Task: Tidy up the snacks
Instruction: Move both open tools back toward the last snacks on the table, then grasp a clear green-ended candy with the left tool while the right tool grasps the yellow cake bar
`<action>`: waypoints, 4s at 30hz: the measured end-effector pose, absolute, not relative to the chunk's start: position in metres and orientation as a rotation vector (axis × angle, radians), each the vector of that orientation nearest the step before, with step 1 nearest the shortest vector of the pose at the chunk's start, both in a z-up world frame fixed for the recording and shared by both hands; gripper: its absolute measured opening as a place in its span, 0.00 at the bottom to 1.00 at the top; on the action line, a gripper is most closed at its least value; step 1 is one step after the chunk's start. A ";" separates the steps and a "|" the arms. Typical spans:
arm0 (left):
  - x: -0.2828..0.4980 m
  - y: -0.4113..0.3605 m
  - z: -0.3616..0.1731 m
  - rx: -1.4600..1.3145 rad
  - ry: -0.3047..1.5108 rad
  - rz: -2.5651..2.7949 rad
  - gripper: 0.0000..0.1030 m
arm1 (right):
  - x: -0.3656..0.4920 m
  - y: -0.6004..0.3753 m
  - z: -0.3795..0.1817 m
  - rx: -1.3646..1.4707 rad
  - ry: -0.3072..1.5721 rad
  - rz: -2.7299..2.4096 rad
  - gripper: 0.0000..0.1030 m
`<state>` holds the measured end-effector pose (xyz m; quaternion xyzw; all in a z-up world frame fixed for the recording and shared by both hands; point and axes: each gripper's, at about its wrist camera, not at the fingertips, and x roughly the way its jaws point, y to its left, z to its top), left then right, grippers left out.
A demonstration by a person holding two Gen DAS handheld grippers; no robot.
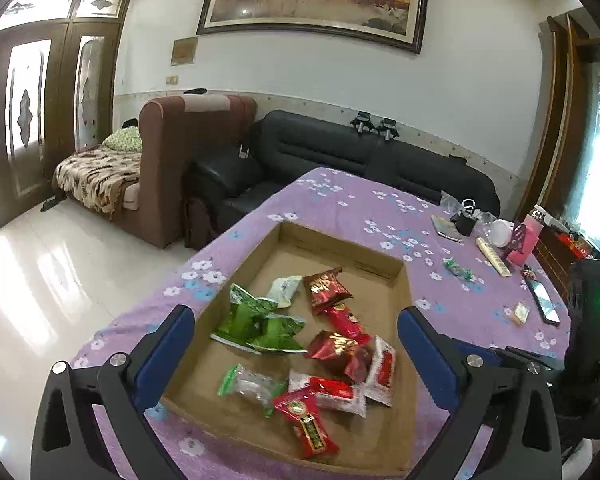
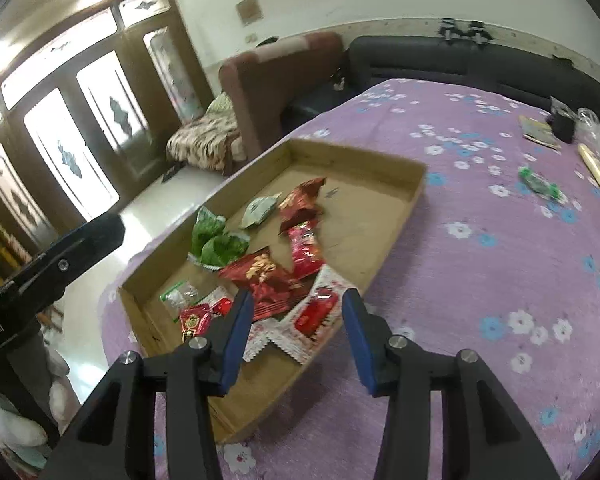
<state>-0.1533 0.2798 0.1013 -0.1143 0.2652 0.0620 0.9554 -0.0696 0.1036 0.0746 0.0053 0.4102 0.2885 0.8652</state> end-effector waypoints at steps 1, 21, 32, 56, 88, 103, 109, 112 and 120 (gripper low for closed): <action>-0.151 0.278 0.100 -0.226 0.564 0.135 0.99 | -0.070 0.098 0.076 0.024 0.855 0.596 0.45; -0.152 0.216 0.099 0.007 0.637 0.144 0.99 | -0.068 0.028 0.067 0.103 0.862 0.475 0.49; -0.145 0.192 0.093 0.058 0.675 0.112 0.99 | -0.061 0.003 0.068 0.120 0.860 0.432 0.49; -0.119 0.170 0.110 0.040 0.729 -0.075 0.99 | -0.022 -0.114 0.098 0.215 0.803 0.174 0.62; 0.201 0.006 0.021 0.001 1.106 -0.233 0.89 | 0.091 -0.189 0.027 0.232 0.909 -0.131 0.36; 0.127 0.026 0.034 0.073 1.067 -0.360 0.18 | 0.085 -0.192 0.030 0.265 0.917 -0.085 0.15; 0.081 0.044 0.052 0.006 1.057 -0.438 0.18 | 0.079 -0.215 0.032 0.423 0.915 -0.012 0.09; 0.059 0.044 0.056 -0.011 1.054 -0.470 0.18 | 0.078 -0.227 0.026 0.479 0.933 -0.043 0.25; 0.012 0.052 0.062 -0.092 1.025 -0.524 0.18 | 0.092 -0.170 0.025 0.249 0.942 -0.013 0.49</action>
